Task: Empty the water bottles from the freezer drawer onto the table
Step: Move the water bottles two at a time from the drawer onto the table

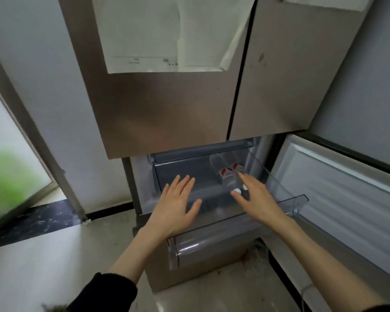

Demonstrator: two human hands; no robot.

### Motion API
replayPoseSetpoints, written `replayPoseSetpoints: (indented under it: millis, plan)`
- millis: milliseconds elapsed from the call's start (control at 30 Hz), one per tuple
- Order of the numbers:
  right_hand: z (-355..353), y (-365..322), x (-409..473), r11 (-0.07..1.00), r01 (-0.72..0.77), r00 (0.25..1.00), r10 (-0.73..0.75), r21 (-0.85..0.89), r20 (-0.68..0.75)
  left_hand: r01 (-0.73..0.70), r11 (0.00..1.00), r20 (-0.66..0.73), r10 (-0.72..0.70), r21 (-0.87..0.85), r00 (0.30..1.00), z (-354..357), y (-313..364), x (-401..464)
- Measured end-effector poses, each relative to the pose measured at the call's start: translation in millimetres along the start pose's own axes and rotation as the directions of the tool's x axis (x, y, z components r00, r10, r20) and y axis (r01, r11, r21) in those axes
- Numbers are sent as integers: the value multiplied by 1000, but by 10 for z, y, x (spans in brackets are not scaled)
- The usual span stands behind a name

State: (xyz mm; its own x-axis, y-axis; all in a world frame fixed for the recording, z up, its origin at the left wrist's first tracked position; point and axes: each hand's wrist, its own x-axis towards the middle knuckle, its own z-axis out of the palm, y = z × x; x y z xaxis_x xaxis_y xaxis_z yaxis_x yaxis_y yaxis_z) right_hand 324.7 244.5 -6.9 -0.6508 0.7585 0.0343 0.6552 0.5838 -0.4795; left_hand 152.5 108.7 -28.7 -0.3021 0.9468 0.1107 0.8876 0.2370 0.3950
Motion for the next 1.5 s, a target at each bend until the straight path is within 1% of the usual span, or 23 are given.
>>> replayPoseSetpoints:
  millis: [100,233,300,400,467,567,633,700,733,800,900,1000,1067,1167,1267,1333,1433,1467,1500]
  plan:
    - [35,253,321,997,-67,996,65,45,54,-2,1000,83,3,-21,997,210,49,407]
    - [79,615,801,982,-168,976,154,82,157,30,997,131,-21,-70,991,533,69,937]
    - [119,802,1054,974,-215,956,195,70,219,82,990,167,-61,-117,984,700,99,1195]
    - [236,1065,1400,947,-313,914,282,65,293,229,953,244,-178,-198,953,1029,92,1569]
    - [338,1213,1585,931,-363,881,331,34,339,355,897,309,-270,-263,912,1263,109,1783]
    - [465,1384,1820,923,-376,826,376,-85,420,518,793,375,-395,-322,839,1552,224,2010]
    - [539,1469,1951,909,-392,795,413,-143,444,588,737,424,-440,-332,791,1714,310,2149]
    - [616,1541,2025,881,-436,749,468,-183,469,640,701,472,-469,-316,747,1833,392,2254]
    - [659,1575,2047,877,-440,743,476,-193,471,664,679,491,-482,-314,725,1889,424,2297]
    - [726,1650,2091,886,-426,764,461,-183,451,720,621,521,-523,-309,675,1988,479,2391]
    - [765,1733,2160,879,-459,795,472,-132,381,778,536,519,-587,-327,622,2075,545,2515]
    - [800,1785,2208,860,-504,785,494,-78,375,815,458,498,-644,-356,580,2160,566,2579]
    - [834,1815,2210,855,-513,775,500,-78,387,822,450,481,-667,-350,570,2203,563,2583]
    - [869,1884,2201,865,-495,795,489,-81,358,820,442,463,-678,-363,570,2188,526,2528]
    - [828,1909,2116,892,-443,835,447,-91,321,815,372,428,-711,-444,558,2146,403,2389]
    - [774,1907,2043,902,-425,855,428,-78,293,797,326,401,-730,-508,554,2078,321,2282]
    - [584,1868,1960,915,-404,886,397,-20,242,718,270,298,-774,-641,558,1863,312,2161]
    - [507,1833,1924,925,-380,903,370,4,218,683,265,250,-792,-681,557,1776,322,2127]
    - [424,1789,1885,939,-344,926,333,29,178,652,289,191,-804,-701,562,1670,341,2090]
